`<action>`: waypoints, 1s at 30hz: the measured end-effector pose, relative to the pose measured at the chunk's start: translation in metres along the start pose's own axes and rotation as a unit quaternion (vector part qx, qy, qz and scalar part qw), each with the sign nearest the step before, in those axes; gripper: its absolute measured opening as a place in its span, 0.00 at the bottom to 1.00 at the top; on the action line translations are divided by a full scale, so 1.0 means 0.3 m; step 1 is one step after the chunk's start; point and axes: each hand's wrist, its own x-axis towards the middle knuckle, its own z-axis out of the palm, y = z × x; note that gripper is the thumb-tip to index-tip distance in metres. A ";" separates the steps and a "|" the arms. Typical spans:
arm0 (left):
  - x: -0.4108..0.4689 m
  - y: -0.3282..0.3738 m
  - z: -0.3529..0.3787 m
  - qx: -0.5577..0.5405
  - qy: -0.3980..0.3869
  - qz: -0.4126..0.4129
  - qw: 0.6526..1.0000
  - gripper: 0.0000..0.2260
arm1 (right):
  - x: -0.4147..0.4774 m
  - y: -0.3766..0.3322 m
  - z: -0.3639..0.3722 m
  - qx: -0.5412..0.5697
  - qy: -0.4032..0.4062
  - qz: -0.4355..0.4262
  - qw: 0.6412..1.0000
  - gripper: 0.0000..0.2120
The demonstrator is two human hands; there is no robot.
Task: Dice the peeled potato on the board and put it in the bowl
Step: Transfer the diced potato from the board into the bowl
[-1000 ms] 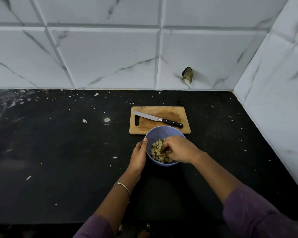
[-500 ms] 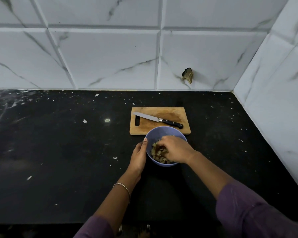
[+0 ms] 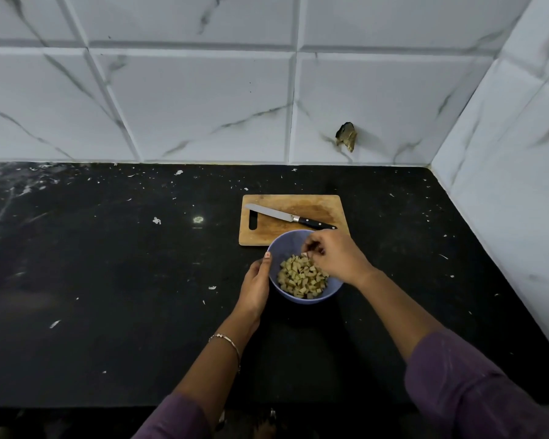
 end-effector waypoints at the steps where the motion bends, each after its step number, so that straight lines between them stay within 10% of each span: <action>1: -0.003 0.001 0.001 -0.001 -0.001 -0.003 1.000 0.09 | -0.005 0.002 -0.003 -0.007 -0.004 0.004 1.000 0.08; 18: 0.008 0.000 0.008 0.019 0.024 -0.005 1.000 0.19 | -0.020 -0.110 0.069 -0.156 -0.165 -0.038 0.973 0.14; 23: 0.012 0.004 0.003 0.007 0.024 -0.016 1.000 0.16 | 0.003 -0.026 -0.007 0.030 -0.041 -0.001 0.999 0.15; 30: 0.008 -0.001 0.009 0.009 0.050 -0.021 0.999 0.15 | -0.077 0.064 -0.004 0.275 0.140 0.127 0.943 0.16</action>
